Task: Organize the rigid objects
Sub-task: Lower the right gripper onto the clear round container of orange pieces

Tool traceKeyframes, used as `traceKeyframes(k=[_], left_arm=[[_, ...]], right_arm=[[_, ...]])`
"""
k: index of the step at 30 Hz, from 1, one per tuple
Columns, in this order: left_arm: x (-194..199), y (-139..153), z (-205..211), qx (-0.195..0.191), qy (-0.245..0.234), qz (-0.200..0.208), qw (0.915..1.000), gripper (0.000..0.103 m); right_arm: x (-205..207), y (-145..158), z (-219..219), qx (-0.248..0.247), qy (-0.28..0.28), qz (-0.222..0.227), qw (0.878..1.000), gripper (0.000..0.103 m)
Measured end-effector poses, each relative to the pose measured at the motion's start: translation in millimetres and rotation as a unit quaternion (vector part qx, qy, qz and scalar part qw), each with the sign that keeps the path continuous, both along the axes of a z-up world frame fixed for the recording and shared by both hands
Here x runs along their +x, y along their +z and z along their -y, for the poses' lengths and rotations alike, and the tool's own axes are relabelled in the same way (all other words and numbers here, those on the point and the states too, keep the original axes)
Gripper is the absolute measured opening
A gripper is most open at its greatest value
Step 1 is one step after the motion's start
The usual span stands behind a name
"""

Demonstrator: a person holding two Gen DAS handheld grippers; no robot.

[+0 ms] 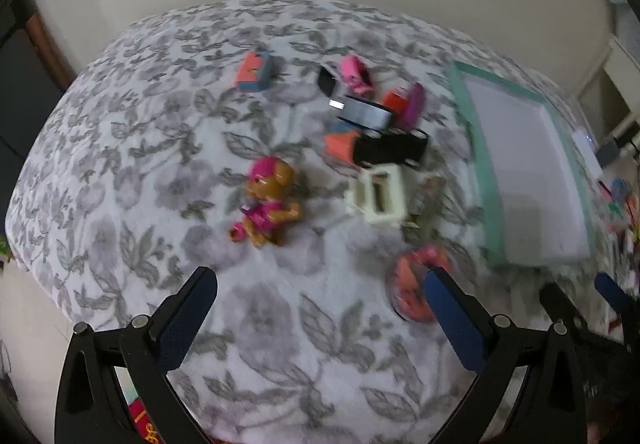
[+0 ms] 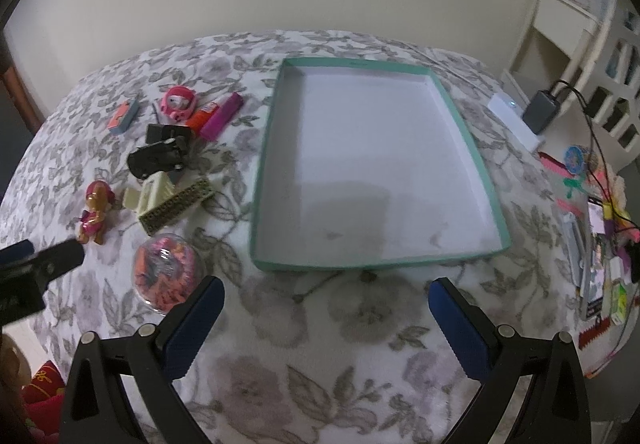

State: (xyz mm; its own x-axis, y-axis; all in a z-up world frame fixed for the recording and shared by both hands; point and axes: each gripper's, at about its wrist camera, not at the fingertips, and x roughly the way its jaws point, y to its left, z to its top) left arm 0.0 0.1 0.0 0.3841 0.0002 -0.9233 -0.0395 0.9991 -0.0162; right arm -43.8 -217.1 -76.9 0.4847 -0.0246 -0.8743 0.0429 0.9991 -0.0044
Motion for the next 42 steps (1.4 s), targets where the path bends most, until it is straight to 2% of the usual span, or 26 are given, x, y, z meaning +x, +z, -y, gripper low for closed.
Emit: traceKeyframes(k=[9,13,15,19,27,30,42], left_arm=[[27,-22,-40,-0.021,0.072,-0.023,0.9969,0.103],[31,-32,-48,-0.031,0.087,-0.046,0.9947,0.103],[36,-37,-52,-0.041,0.093,-0.043,0.9938,0.103],[44,-50,-56,-0.035,0.097,-0.054,0.9932,0.103],[67,-68,-56,-0.03,0.09,-0.047,0.9944,0.103],[76,-76,-53,-0.019,0.085,-0.058,0.9945,0.103],[98,-116,-32,-0.002,0.066,-0.055,0.9963,0.102]], right_arm=[[15,-3,-49,0.021,0.079,-0.02,0.996,0.103],[19,-13,-81,0.004,0.121,-0.035,0.992,0.103],[20,-18,-91,0.001,0.137,-0.045,0.99,0.103],[25,-31,-105,-0.003,0.156,-0.065,0.986,0.103],[36,-56,-121,-0.014,0.172,-0.095,0.98,0.103],[40,-67,-122,-0.021,0.168,-0.107,0.98,0.102],[53,-94,-120,-0.026,0.155,-0.13,0.979,0.102]])
